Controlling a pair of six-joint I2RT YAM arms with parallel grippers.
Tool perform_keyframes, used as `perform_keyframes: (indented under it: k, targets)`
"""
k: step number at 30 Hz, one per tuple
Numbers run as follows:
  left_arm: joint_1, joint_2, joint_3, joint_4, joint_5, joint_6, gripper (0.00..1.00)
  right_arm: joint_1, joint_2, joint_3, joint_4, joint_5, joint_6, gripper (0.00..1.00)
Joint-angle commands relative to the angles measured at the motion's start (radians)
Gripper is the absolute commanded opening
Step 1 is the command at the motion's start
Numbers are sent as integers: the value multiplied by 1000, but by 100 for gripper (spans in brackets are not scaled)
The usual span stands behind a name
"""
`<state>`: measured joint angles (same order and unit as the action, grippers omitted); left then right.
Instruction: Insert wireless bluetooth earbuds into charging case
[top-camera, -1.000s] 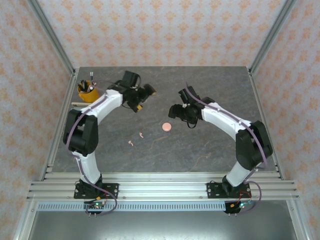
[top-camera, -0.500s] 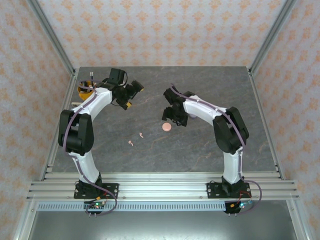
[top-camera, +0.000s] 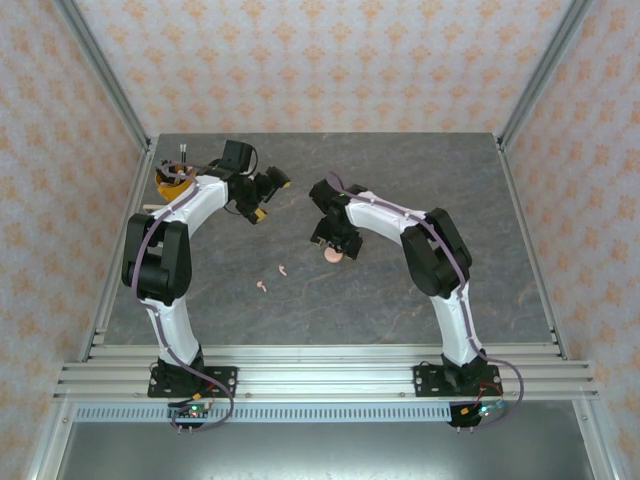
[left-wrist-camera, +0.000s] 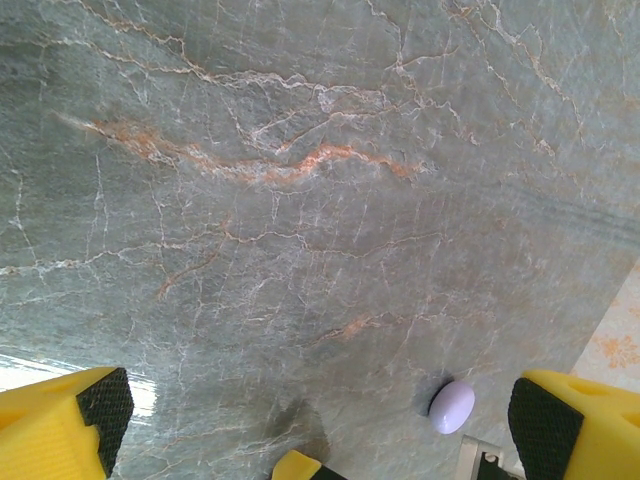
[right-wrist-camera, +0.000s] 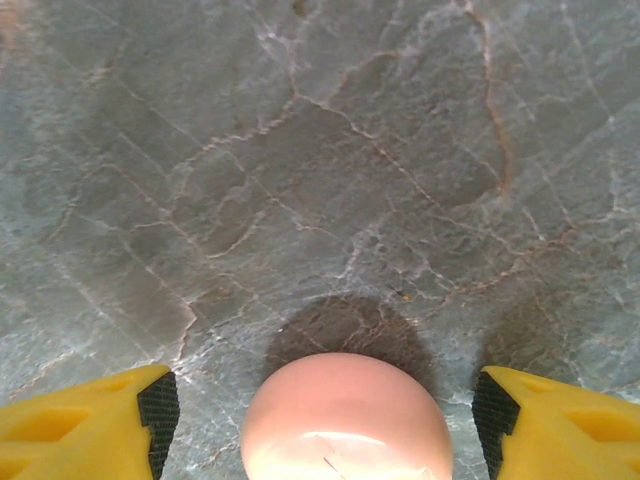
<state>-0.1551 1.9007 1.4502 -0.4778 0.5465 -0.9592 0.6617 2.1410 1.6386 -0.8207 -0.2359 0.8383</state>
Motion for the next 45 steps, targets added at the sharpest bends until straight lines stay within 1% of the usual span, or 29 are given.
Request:
perform_keyframes:
  k: [1, 6, 9, 12, 14, 19, 21, 23, 27, 30, 35, 37, 40, 45]
  targets:
    - [3, 2, -1, 16, 15, 9, 99, 9, 23, 47, -70, 45, 67, 78]
    - [3, 3, -4, 19, 15, 7, 99, 23, 39, 59, -94, 34, 31, 73]
    - [3, -2, -4, 19, 16, 6, 99, 27, 39, 60, -121, 26, -47, 65]
    - [4, -9, -6, 19, 17, 6, 99, 30, 33, 62, -154, 25, -137, 60]
    - [3, -18, -11, 19, 15, 7, 99, 30, 23, 63, -161, 20, -212, 59]
    - [3, -48, -29, 19, 12, 8, 99, 30, 16, 106, -220, 92, -383, 60]
    - [3, -61, -36, 19, 10, 8, 99, 30, 11, 109, -228, 127, -422, 61]
    - [3, -73, -43, 18, 9, 8, 99, 29, 13, 110, -234, 152, -439, 65]
    - [3, -93, -53, 15, 7, 9, 99, 30, 9, 93, -209, 129, -378, 70]
    - [3, -106, -61, 13, 6, 14, 99, 29, -3, 82, -174, 97, -277, 73]
    - [3, -114, -74, 17, 6, 11, 99, 30, 0, 40, -89, 67, -11, 73]
    - [3, -115, -79, 21, 9, 10, 99, 30, 5, 27, -66, 64, 61, 73]
    - [3, -117, -80, 19, 11, 13, 99, 36, 15, 28, -74, 86, 107, 72]
    - [4, -115, -81, 22, 15, 12, 99, 41, 23, 32, -105, 109, 98, 71]
